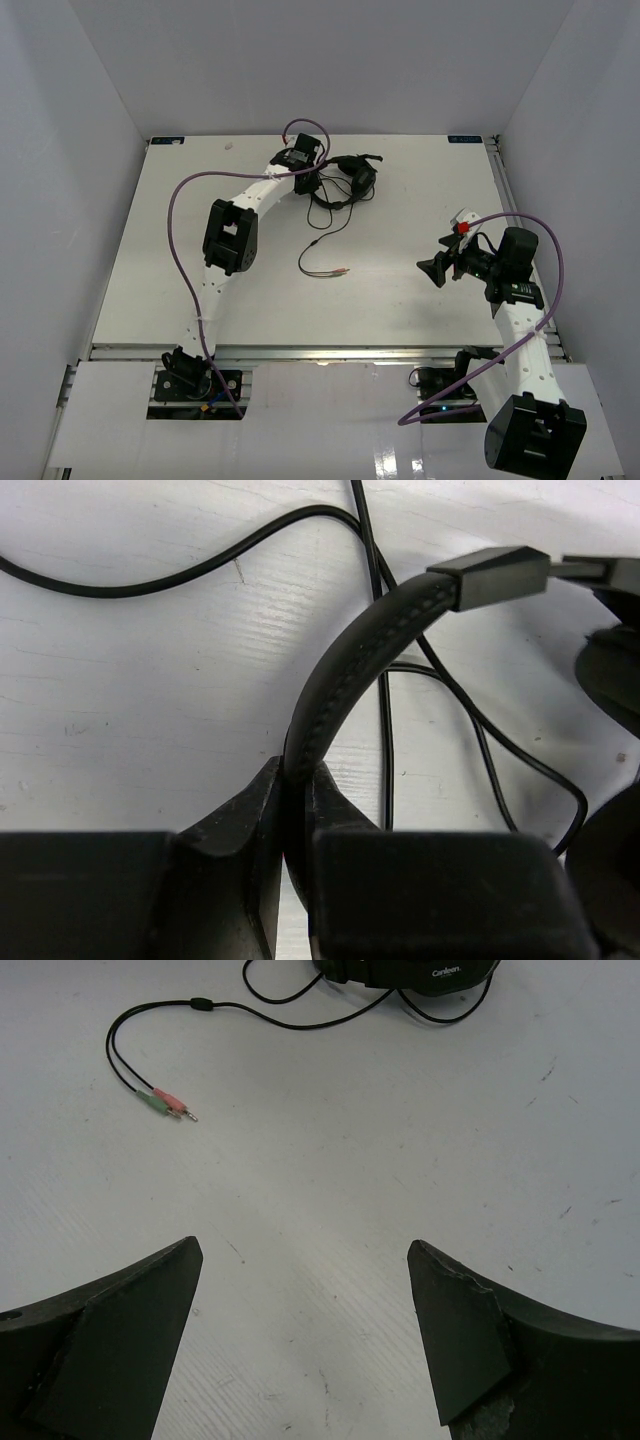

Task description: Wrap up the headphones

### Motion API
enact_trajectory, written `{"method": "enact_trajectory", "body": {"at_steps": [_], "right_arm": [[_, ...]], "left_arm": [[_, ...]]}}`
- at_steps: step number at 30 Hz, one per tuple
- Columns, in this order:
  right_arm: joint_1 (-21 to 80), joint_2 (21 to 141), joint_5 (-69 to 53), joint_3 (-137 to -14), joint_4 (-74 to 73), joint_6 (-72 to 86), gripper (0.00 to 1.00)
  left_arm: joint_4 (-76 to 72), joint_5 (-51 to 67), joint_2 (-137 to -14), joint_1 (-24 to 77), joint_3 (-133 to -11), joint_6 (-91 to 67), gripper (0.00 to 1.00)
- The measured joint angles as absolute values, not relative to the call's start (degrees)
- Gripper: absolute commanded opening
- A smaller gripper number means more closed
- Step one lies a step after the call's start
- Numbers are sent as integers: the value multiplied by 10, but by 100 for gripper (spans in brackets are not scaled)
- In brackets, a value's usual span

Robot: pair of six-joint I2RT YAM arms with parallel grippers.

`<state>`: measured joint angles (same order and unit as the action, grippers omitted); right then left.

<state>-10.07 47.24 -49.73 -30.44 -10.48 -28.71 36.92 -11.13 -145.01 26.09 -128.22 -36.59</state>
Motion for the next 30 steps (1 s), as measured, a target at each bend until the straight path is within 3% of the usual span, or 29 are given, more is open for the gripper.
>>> {"method": "enact_trajectory", "body": {"at_steps": [2, 14, 23, 30], "right_arm": [[-101, 472, -496, -304, -105, -287, 90], [-102, 473, -494, -304, -105, -287, 90], [-113, 475, -494, -304, -105, -288, 90], [-117, 477, -495, -302, -105, -288, 90]], "left_arm": [[368, -117, -1450, 263, -1282, -359, 0], [352, -172, -1309, 270, -1170, -218, 0], [323, -77, -1189, 269, -1080, -173, 0], [326, 9, -1163, 269, -897, -167, 0]]}}
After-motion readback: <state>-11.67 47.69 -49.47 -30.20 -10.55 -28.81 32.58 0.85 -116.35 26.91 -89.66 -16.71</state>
